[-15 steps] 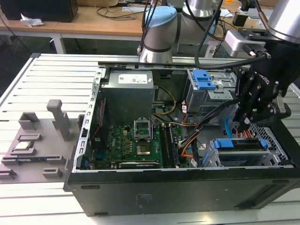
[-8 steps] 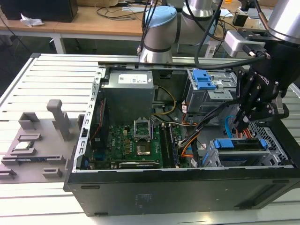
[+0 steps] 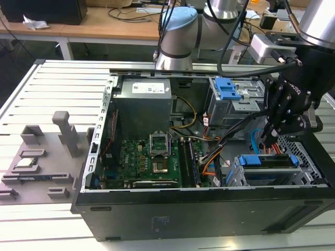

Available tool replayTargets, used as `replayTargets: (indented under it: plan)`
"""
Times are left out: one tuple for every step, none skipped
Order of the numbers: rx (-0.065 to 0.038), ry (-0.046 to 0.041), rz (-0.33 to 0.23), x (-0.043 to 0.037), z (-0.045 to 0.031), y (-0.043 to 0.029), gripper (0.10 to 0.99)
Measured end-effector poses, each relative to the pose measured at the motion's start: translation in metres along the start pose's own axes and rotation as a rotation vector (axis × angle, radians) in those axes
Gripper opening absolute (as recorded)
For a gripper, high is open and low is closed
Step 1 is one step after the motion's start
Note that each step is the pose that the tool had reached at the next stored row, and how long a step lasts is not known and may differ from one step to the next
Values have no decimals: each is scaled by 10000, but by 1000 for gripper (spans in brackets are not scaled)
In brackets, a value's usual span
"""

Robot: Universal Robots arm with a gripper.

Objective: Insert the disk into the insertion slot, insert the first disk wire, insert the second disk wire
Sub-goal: 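Insert the second disk wire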

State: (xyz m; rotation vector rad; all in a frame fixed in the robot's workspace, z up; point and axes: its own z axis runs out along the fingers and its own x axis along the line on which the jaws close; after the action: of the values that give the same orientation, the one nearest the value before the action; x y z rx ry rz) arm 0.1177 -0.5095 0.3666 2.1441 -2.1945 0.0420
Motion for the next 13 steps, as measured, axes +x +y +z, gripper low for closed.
replayTargets:
  plan:
    - [0, 1, 1, 18, 1, 0, 161]
    - [0, 1, 1, 33, 2, 0, 161]
    - [0, 1, 0, 68, 5, -1, 161]
    - [0, 0, 0, 110, 13, -3, 161]
    - [0, 0, 0, 128, 25, -4, 161]
    - [0, 0, 0, 147, 40, -5, 161]
    - [0, -3, 0, 156, 54, -5, 161]
    - [0, -1, 0, 161, 68, -6, 161]
    - [0, -1, 0, 163, 94, -8, 161]
    - [0, 0, -2, 159, 135, -19, 161]
    - [0, -1, -1, 154, 167, -43, 161]
    - [0, 1, -1, 144, 186, -66, 161]
    - [0, 0, -2, 135, 198, -78, 161]
